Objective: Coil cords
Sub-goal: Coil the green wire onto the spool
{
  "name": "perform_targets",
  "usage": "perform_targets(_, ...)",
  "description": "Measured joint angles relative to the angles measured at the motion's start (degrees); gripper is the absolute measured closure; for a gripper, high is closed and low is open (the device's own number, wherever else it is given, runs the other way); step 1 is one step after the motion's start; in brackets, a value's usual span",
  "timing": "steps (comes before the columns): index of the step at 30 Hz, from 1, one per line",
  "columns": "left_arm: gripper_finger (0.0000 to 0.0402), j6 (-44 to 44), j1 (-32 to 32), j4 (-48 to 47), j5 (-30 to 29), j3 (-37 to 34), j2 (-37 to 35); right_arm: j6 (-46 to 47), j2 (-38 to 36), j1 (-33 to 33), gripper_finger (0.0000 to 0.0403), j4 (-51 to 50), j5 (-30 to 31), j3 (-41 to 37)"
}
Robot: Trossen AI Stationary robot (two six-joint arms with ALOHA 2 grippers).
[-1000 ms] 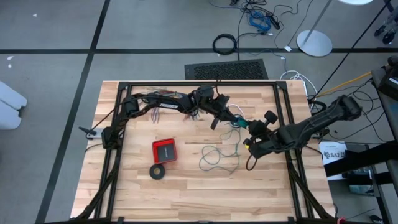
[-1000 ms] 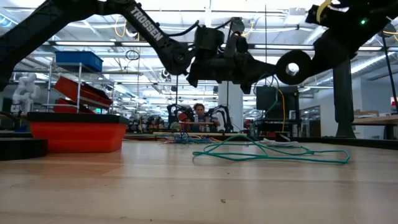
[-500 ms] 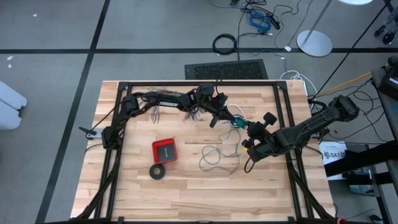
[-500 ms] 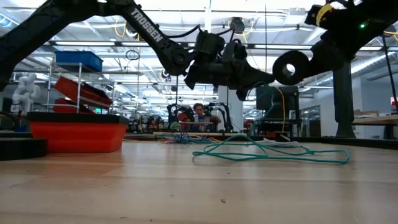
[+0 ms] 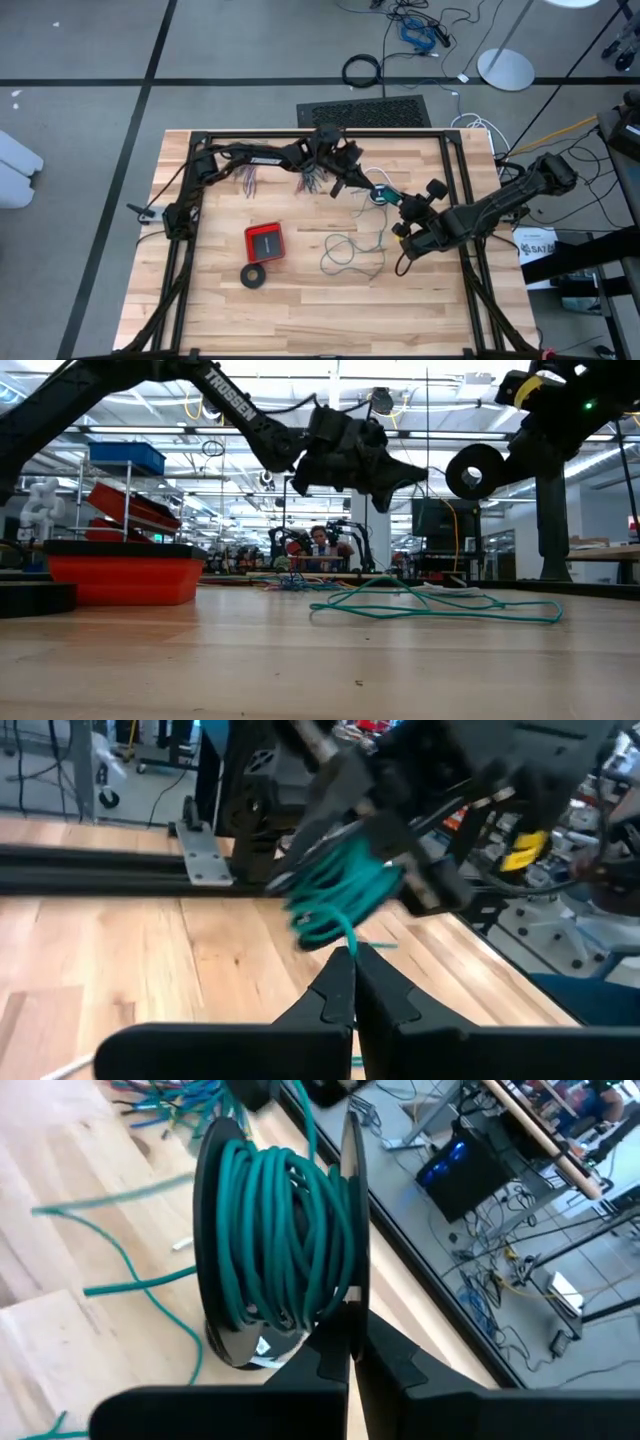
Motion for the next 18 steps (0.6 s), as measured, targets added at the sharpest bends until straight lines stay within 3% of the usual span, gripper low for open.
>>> perform_targets(11, 0.0401, 4.65, -1.72, -5.77, -1.01, 0.0, -3.52, -2.01, 0.0, -3.92, 0.0403, -0.2, -0.11, 0.0)
perform_targets(18, 0.0401, 5.67, -3.37, -5.48, -3.7, 0.0, -3.52, -10.12, 0.42, -6.23, 0.0403, 7.53, -1.47, 0.0)
